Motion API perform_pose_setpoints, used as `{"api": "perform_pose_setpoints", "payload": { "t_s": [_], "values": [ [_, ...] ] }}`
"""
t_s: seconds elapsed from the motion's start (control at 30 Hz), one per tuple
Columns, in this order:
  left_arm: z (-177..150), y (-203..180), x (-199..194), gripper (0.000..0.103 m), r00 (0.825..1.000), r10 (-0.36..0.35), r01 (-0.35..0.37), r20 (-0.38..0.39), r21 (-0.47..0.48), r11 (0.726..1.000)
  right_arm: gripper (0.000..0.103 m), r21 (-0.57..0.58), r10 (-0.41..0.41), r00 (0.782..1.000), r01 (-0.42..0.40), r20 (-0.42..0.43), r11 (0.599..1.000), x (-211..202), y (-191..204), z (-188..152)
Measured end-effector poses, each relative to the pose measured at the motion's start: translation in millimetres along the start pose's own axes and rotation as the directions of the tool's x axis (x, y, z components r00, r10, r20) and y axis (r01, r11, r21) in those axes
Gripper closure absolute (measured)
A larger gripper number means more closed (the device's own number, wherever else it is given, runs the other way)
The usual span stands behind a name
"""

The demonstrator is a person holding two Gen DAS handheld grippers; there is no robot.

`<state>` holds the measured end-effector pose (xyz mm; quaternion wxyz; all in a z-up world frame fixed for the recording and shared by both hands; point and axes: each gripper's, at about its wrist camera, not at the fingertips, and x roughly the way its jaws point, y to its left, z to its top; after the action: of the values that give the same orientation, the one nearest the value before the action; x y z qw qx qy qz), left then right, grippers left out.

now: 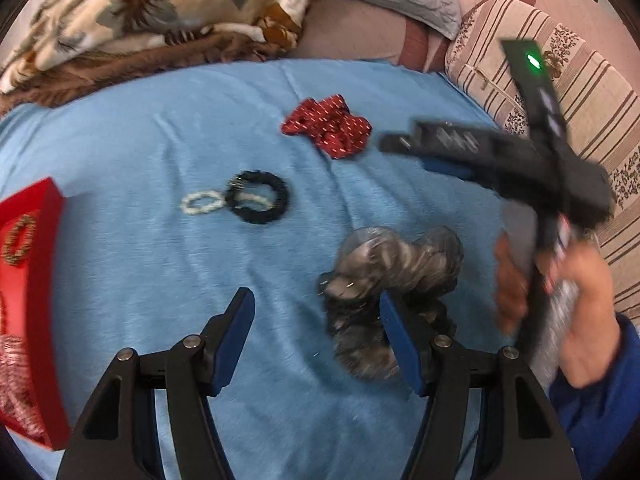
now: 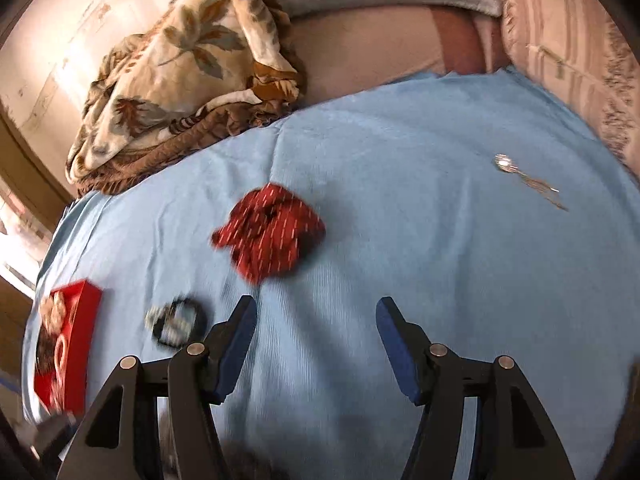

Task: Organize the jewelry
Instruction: 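Grasp the grey sheer scrunchie with left tool while right grasps the red polka-dot scrunchie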

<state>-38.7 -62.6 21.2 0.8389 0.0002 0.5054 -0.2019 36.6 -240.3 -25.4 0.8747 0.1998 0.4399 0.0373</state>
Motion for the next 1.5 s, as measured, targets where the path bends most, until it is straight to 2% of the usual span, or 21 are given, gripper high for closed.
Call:
{"api": "perform_pose_setpoints", "payload": {
  "t_s": [0.17,0.3,0.33,0.37,0.4,0.43,0.53,0.73,0.87,1.0,1.2,1.27,1.33,1.37,1.4,1.43,1.47,1.5],
  "values": [
    [6,-1,12,0.039,0.998,-0.062,0.061,-0.013,-0.04,0.997,0.037,0.058,0.045,0.998,-0.043,-0.034,0.997,28,1,18],
    [4,-7,21,0.039,0.995,-0.091,0.089,-0.038,-0.057,0.994,0.037,0.041,0.025,0.998,-0.022,-0.066,0.999,47,8,24],
    [3,-10,22,0.042,0.994,-0.098,0.096,-0.044,-0.055,0.994,0.04,0.03,0.012,0.998,-0.01,-0.064,1.0,48,9,25],
    [2,-12,24,0.052,0.992,-0.117,0.114,-0.057,-0.049,0.992,0.066,0.014,0.013,0.997,-0.012,-0.073,1.0,49,12,26],
    [1,-14,24,0.084,0.99,-0.124,0.121,-0.073,-0.042,0.992,0.096,0.003,0.029,0.995,-0.029,-0.097,1.0,49,13,27],
    [0,-16,25,0.087,0.988,-0.121,0.118,-0.091,-0.035,0.992,0.096,0.002,0.024,0.995,-0.024,-0.097,1.0,47,13,25],
    [-1,-15,8,0.087,0.994,-0.096,0.095,-0.049,-0.021,0.995,0.097,-0.024,-0.009,0.998,0.007,-0.058,1.0,25,17,19],
    [-7,0,-54,0.087,0.996,-0.078,0.078,0.048,-0.009,0.997,0.097,-0.068,-0.028,1.0,0.029,0.004,0.997,-29,35,-5],
    [-19,19,-95,0.087,0.994,-0.052,0.055,0.101,-0.025,0.998,0.097,-0.081,-0.006,1.0,0.008,0.025,0.997,-60,53,-25],
    [-39,44,-131,0.087,0.988,0.008,0.0,0.153,-0.052,0.999,0.097,-0.093,0.021,0.999,-0.017,0.044,0.995,-86,72,-47],
    [-62,84,-163,0.087,0.975,0.089,-0.065,0.201,-0.121,0.99,0.097,-0.118,0.057,0.997,-0.05,0.052,0.992,-114,104,-80],
    [-70,100,-173,0.087,0.973,0.098,-0.065,0.21,-0.161,0.985,0.097,-0.141,0.028,0.998,-0.021,0.053,0.99,-116,111,-89],
    [-76,110,-179,0.087,0.971,0.105,-0.065,0.215,-0.187,0.98,0.096,-0.139,-0.039,0.997,0.048,0.061,0.989,-112,110,-94],
    [-79,116,-182,0.087,0.97,0.109,-0.065,0.217,-0.201,0.977,0.091,-0.125,-0.055,0.997,0.062,0.057,0.99,-108,105,-94],
    [-82,119,-182,0.087,0.97,0.109,-0.062,0.216,-0.211,0.975,0.074,-0.099,-0.064,0.997,0.068,0.05,0.993,-102,96,-94],
    [-85,120,-181,0.087,0.971,0.106,-0.059,0.214,-0.216,0.975,0.063,-0.078,-0.077,0.996,0.081,0.05,0.994,-99,89,-93],
    [-88,122,-180,0.087,0.973,0.103,-0.056,0.208,-0.22,0.974,0.046,-0.054,-0.102,0.993,0.105,0.056,0.993,-94,81,-93],
    [-89,122,-178,0.086,0.974,0.1,-0.054,0.202,-0.221,0.974,0.043,-0.038,-0.127,0.99,0.129,0.061,0.991,-89,74,-91]
  ]
}}
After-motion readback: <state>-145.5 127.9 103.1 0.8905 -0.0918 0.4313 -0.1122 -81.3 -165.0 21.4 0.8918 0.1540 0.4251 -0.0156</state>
